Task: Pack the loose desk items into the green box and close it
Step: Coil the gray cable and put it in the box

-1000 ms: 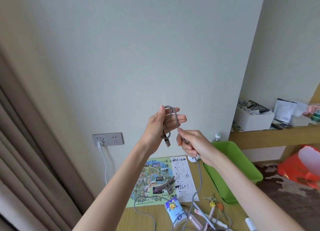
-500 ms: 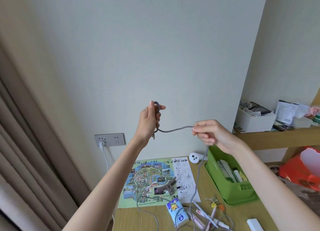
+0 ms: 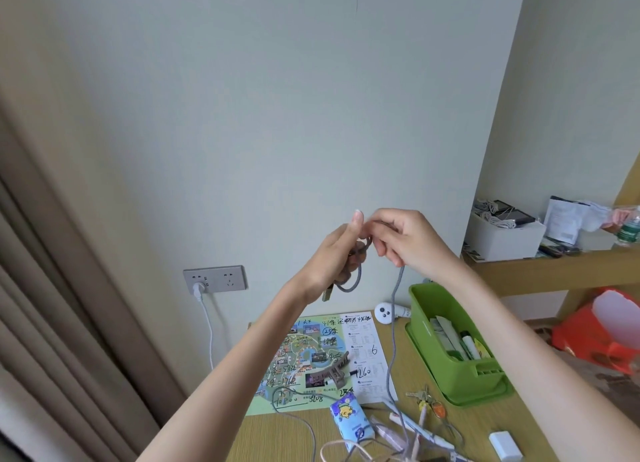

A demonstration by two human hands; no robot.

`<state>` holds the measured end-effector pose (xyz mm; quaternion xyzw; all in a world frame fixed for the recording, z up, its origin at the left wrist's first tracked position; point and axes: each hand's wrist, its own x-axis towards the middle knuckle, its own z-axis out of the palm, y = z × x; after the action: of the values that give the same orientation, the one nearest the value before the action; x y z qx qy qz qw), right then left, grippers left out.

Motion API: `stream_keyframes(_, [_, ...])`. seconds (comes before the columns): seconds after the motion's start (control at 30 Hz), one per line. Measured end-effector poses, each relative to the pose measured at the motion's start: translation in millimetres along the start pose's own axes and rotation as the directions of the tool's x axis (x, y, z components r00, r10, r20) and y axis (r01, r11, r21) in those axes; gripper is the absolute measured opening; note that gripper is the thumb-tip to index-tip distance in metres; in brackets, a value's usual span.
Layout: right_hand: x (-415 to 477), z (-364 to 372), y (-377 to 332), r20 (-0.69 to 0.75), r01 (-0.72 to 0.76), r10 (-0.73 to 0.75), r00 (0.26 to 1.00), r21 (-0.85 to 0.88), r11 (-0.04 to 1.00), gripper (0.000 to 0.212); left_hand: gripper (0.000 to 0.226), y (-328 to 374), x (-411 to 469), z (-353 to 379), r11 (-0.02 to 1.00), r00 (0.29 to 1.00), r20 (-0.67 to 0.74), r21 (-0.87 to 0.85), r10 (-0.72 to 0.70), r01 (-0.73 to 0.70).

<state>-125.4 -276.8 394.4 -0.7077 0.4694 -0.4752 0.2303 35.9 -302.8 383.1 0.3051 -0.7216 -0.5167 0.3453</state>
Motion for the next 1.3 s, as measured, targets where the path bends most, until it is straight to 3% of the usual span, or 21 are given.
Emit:
stream_keyframes(0.1, [1.0,3.9,10.4,-0.093,0.037,-0.053,0.994,-0.164,0.986,0.013,0.037,-6.3,-2.3,2.0,0.999,0.999,0.011,0.025,-0.030,0.030])
stream_keyframes(0.17, [0.9,2.8,17.0,-0.092,0.019,-0.041,0.995,-0.229,0.973,0.015,0.037,-12.0,-3.9,2.6,0.997,0.997,0.015,0.034,-0.073,0.072])
stream_keyframes(0.4, [-4.5,-2.1,19.7,0.053,-0.043,0.056,0.997,-0.224,0.974,0.020,0.033,-21.0,-4.5,2.4,0.993,0.993,-0.045,0.046,-0.110,0.112])
stream_keyframes(0.5, [-6.9,-0.1,18.4,0.058,-0.050,0.070,0.996,-0.288,0.956,0.004,0.028,-26.7,-5.0,4.8,0.989,0.995,-0.021,0.115,-0.094,0.096])
stream_keyframes(0.63, [-6.7,-1.2,17.6,0.070,-0.081,0.112,0.991,-0.347,0.934,0.006,0.016,-34.6,-6.2,3.7,0.966,0.997,0.005,0.248,-0.078,0.075])
stream_keyframes(0.8, [-6.3,-10.2,16.0,0.187,-0.087,0.138,0.973,-0.259,0.962,0.007,0.013,-37.8,-9.3,-0.5,0.957,0.982,0.139,0.275,-0.131,0.088])
stream_keyframes(0.97, [-5.4,-14.9,14.3,0.305,-0.075,0.160,0.939,-0.272,0.959,0.008,0.045,-28.7,-17.2,-2.3,0.967,0.926,0.290,0.150,-0.240,0.204])
stream_keyframes(1.1, [-5.5,-14.3,14.8,0.357,-0.057,0.155,0.921,-0.271,0.961,0.010,0.042,-28.8,-21.0,1.8,0.963,0.911,0.339,0.210,-0.233,0.169])
stream_keyframes(1.17, [-5.9,-14.0,17.5,0.337,-0.073,0.134,0.932,-0.189,0.979,0.005,0.039,-32.2,-21.3,3.0,0.972,0.920,0.328,0.167,-0.215,0.168])
stream_keyframes(1.3, [-12.9,-21.4,32.9,0.246,-0.210,0.184,0.952,0.085,0.974,0.016,0.033,-32.9,-20.7,-0.5,0.974,0.947,0.281,-0.114,-0.158,0.196])
